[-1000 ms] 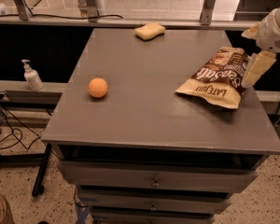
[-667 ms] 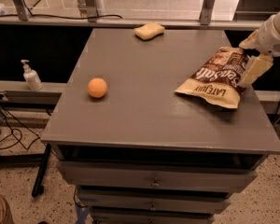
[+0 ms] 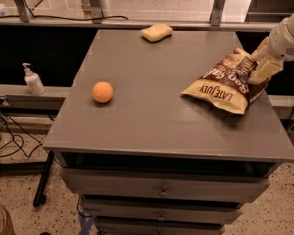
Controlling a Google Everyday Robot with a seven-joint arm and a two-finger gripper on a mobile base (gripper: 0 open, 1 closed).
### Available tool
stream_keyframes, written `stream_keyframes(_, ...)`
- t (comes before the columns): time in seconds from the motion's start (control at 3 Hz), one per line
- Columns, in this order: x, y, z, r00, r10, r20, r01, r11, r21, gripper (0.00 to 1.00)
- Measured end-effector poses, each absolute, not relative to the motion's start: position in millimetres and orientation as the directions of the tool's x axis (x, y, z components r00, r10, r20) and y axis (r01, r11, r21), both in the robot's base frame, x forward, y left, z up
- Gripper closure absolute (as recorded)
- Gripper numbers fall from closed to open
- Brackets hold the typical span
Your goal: Pick brown chip bag
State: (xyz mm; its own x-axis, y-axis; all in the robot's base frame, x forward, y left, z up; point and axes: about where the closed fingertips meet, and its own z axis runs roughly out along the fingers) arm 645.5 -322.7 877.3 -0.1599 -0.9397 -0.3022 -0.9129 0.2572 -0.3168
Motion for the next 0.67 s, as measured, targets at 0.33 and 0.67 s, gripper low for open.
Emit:
stream_keyframes(0.33, 643.0, -311.7, 884.0, -0.146, -0.936, -0.321, -0.915, 0.251, -0.316, 0.88)
stream_keyframes(0.67, 639.7, -291.5, 901.5, -0.137, -0.922, -0.362, -0.910, 0.262, -0.322, 1.00)
